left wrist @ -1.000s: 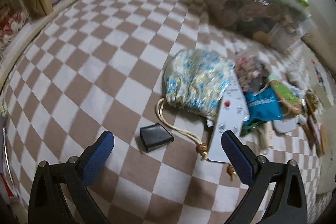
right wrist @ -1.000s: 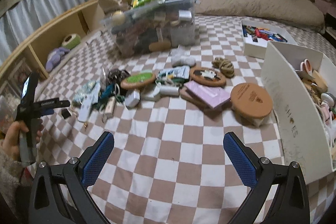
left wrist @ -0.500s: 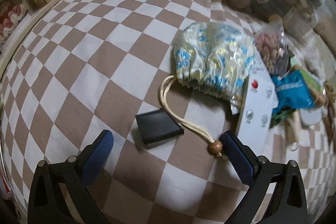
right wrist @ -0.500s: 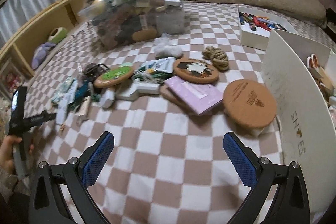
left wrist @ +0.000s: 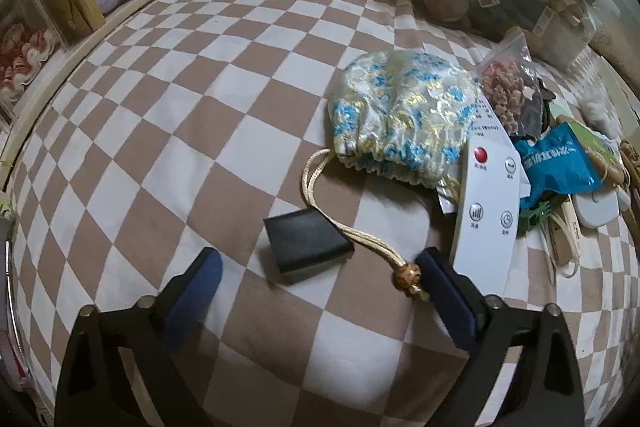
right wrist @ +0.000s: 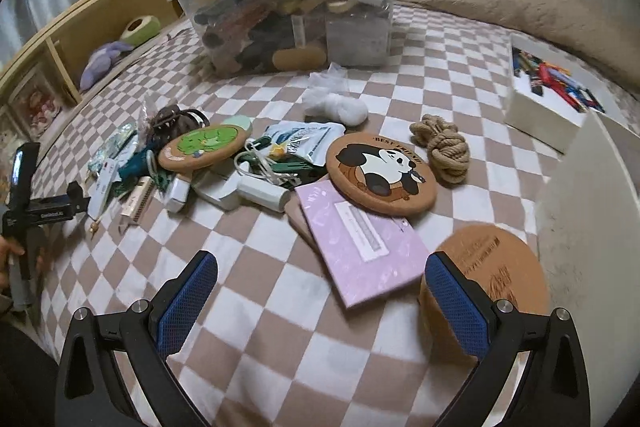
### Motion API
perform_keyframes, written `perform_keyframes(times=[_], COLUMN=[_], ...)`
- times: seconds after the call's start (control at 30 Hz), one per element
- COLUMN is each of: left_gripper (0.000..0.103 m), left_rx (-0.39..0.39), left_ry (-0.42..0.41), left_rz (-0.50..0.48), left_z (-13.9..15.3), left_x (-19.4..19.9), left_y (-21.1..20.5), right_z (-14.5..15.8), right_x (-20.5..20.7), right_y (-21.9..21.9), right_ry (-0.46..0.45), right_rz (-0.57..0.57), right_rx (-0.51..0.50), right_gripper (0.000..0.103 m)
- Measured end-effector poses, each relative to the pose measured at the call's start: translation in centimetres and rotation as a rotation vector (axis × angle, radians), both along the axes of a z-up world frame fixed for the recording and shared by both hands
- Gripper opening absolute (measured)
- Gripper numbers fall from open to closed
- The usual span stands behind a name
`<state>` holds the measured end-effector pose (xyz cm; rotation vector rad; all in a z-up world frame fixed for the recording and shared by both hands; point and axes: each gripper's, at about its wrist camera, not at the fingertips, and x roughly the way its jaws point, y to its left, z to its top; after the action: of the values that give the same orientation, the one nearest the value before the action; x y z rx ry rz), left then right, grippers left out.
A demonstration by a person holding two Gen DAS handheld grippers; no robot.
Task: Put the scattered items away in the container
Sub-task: 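Move the left tool toward the black wallet while the right tool approaches the lilac envelope, then close the left tool on the black wallet while the right tool grasps the lilac envelope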
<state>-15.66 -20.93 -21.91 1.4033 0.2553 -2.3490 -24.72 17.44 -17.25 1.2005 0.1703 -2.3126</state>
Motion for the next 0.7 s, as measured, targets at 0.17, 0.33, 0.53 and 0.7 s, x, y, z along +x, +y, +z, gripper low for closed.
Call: perform_keyframes(times=[0.17,0.33,0.53,0.7], left_gripper=[0.066,0.05,0.039,0.036], left_rx=[-0.016,-0.051,-0.071,-0.06], left_ry=[0.032,0.045,0.048,0.056], left_rz=[0.033,0.007,-0.034,-0.038], left_z=[0.3,0.4,0.4,0.7], left_x=[0.1,0.1,0.1,0.7], left_y=[-0.7,0.0,0.8,0.8], right_z=[-1.2,-3.4,-3.5,-2.9], right_x=[-2.2,-4.3,-2.7,-0.3], right_y=[-0.6,-1.1,-1.7,-2.2], right_ry=[-0.017,-0.057,-0.092,-0.12], right_rz=[0.03,0.036,0.106,0.134], right_rx=[0.023,0.038,0.0,-0.015], right_gripper=[0.103,0.103,0.103,0.103])
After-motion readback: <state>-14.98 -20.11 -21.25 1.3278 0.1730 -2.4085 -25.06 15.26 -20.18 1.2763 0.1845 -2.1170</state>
